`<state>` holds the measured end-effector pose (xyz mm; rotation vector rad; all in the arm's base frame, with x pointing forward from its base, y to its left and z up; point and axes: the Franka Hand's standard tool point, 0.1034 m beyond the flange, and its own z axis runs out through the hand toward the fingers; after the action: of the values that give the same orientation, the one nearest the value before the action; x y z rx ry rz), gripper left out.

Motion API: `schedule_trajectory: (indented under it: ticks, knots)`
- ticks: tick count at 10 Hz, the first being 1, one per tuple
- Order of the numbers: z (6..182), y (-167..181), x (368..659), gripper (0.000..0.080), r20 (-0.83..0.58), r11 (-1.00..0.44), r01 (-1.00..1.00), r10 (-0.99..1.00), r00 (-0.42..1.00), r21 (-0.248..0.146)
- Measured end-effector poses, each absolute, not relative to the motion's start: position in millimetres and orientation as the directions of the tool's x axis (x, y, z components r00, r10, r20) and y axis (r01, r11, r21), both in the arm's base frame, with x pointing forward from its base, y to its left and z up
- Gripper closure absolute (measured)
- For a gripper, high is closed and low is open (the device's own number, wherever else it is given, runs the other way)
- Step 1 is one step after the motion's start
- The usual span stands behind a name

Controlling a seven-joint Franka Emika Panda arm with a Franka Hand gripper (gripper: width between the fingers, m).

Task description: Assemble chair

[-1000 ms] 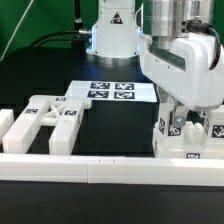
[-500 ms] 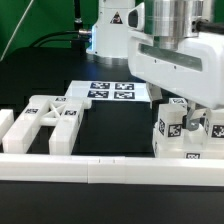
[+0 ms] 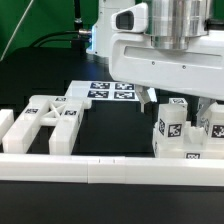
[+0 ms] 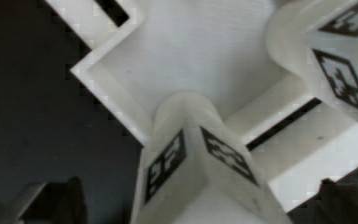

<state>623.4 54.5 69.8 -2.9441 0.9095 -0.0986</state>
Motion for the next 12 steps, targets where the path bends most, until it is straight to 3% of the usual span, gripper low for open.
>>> schedule_trajectory:
  ticks: [5, 12]
  knots:
    - [69.3, 51.1, 623.2, 0.0150, 0.070, -0.981, -0.190, -0.193, 0.979, -0.044]
    - [70.5, 49.9, 624.1, 0.0150, 0.072, -0.970, 0.243, 0.244, 0.967, 0.022]
